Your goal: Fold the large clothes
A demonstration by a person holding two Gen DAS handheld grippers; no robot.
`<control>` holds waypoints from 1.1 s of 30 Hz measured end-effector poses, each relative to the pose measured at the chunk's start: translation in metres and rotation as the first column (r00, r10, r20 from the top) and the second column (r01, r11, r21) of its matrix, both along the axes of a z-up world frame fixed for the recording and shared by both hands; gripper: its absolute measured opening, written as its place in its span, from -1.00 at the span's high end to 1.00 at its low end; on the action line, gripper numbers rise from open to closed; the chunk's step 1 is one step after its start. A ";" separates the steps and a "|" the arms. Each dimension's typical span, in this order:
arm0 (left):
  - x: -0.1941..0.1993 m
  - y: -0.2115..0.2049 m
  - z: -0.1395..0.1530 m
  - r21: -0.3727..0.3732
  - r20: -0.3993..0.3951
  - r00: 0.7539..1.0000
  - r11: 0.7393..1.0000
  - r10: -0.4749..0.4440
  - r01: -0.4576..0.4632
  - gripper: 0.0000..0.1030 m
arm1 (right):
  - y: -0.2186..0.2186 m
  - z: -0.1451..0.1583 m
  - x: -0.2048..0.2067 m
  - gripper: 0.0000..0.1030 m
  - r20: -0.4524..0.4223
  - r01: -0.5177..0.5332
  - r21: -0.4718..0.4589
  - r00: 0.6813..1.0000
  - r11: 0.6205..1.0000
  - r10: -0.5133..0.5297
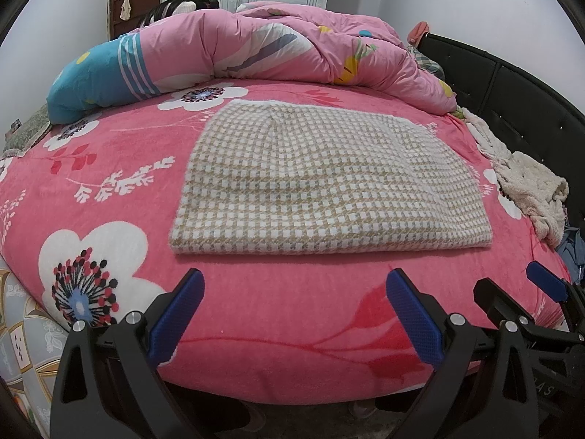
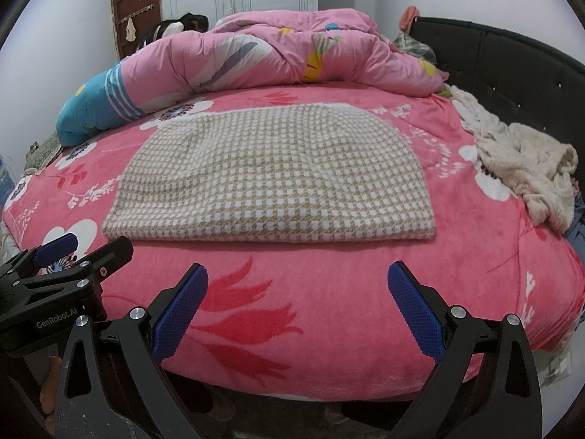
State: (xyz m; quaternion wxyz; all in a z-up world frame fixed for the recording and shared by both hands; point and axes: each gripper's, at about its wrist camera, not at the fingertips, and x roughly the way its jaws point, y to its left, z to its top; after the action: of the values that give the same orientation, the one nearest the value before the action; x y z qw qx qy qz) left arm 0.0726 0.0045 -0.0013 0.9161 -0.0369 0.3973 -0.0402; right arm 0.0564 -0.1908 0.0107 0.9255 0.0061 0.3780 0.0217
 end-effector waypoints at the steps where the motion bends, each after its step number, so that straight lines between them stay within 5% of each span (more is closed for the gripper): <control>1: 0.000 0.000 0.000 0.001 0.000 1.000 1.000 0.000 0.000 -0.90 | 0.000 0.000 0.000 -0.84 0.001 0.000 0.000 1.000 1.000 0.000; 33: -0.001 0.003 0.004 0.001 0.009 1.000 1.000 0.006 -0.006 -0.90 | -0.002 0.002 0.002 -0.84 0.005 -0.018 -0.012 1.000 1.000 0.018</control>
State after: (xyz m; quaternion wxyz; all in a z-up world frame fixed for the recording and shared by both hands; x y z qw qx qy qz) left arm 0.0712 0.0075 0.0025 0.9180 -0.0375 0.3929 -0.0376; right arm 0.0581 -0.1930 0.0124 0.9263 -0.0030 0.3757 0.0279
